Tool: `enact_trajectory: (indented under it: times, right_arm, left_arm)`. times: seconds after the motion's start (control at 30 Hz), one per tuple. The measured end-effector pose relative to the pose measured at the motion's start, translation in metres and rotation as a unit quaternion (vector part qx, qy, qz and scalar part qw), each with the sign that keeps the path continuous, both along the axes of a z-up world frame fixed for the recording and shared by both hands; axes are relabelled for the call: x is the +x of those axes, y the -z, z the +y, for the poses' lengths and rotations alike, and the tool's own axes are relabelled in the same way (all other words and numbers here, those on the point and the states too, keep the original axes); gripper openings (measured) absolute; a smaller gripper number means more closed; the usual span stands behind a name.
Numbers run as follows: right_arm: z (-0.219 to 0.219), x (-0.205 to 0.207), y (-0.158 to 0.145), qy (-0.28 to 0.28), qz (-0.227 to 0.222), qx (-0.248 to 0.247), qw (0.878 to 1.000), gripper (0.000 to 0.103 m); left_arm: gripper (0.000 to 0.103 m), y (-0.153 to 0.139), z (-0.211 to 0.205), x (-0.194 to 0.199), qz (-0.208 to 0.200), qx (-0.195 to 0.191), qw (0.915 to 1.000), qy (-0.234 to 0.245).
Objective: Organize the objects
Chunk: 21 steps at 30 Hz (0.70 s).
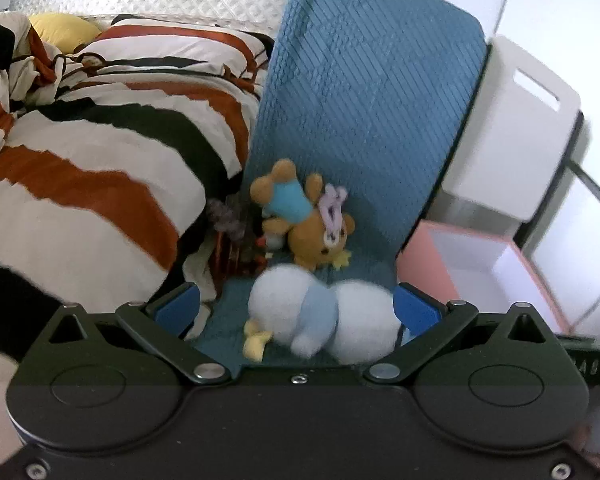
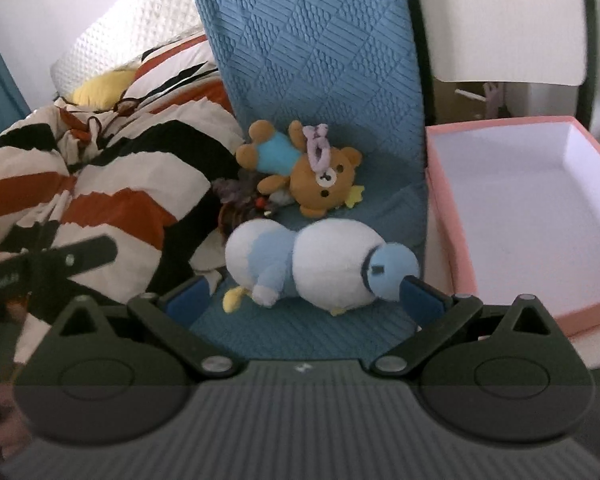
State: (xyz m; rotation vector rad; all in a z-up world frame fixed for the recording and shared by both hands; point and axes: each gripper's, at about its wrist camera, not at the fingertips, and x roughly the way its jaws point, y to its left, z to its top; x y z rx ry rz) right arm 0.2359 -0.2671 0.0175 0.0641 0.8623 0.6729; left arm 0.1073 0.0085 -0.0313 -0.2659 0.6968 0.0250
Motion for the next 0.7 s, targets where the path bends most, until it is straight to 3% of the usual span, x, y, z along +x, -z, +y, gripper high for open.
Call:
enact_trajectory:
  times: [0.17,0.4,0.47,0.57,0.7]
  right_arm:
    - [0.006,0.017,-0.018,0.012,-0.006,-0.012,1.0,0.103]
    - [-0.006,0.008,-0.019,-0.006,-0.041,0.031,0.999,0.103]
    - [-0.009,0.003,-0.022,0.001,-0.045,0.018,0.999,0.103]
    - [-0.018,-0.006,-0.031,-0.005,-0.03,0.026,0.999,0.103]
    - [-0.022,-0.018,-0.042,-0.003,-0.051,0.01,0.999,0.103]
  left_arm:
    - [0.103,-0.021,0.001,0.016,-0.017,0.0,0.9996,-0.021]
    - [0.103,-0.013,0.001,-0.014,-0.06,0.009,0.9979,-0.024]
    - [0.103,-0.015,-0.005,-0.026,-0.043,0.027,0.9983,-0.028]
    - [0.103,-0.022,-0.012,-0.041,-0.041,0.032,0.9987,0.003]
    - [0.103,-0.026,-0.014,-0.053,-0.043,0.032,0.9985,-0.012]
